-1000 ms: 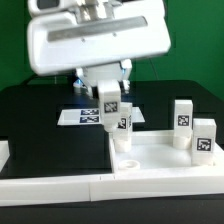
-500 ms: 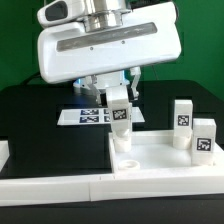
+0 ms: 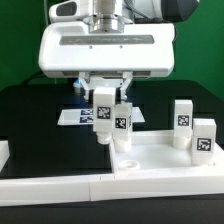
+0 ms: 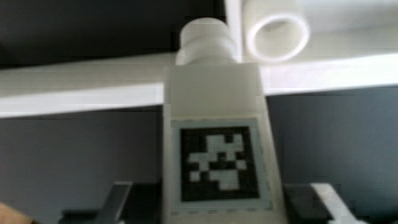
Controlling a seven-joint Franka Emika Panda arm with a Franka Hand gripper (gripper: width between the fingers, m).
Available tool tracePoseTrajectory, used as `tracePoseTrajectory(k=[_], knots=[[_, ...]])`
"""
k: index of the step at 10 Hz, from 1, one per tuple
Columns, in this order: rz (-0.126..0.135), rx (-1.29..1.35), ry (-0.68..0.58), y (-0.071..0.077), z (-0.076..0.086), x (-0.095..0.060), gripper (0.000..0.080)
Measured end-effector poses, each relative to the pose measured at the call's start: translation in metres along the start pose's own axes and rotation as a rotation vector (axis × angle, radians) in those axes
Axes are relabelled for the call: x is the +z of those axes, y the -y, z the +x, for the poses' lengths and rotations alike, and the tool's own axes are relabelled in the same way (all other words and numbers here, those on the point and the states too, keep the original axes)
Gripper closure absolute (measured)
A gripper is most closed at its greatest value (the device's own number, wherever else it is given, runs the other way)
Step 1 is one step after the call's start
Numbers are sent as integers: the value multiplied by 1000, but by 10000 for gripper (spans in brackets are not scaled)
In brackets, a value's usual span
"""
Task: Assemble square table
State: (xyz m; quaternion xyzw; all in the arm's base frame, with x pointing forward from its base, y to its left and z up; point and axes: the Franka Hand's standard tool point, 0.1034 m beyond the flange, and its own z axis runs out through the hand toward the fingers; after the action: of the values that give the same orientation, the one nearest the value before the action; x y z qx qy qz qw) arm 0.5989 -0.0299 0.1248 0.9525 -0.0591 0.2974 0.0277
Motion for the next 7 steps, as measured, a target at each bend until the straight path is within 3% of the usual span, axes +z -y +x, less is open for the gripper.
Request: tracePoseTrajectory(k=[1, 4, 5, 6, 7], knots=[[25, 10, 36, 2, 1, -5, 509], [4, 27, -4, 2, 2, -3, 509], [-11, 59, -39, 7, -3, 7, 509], [11, 93, -9, 22, -9, 18, 509], [18, 111, -12, 26, -5, 19, 509]])
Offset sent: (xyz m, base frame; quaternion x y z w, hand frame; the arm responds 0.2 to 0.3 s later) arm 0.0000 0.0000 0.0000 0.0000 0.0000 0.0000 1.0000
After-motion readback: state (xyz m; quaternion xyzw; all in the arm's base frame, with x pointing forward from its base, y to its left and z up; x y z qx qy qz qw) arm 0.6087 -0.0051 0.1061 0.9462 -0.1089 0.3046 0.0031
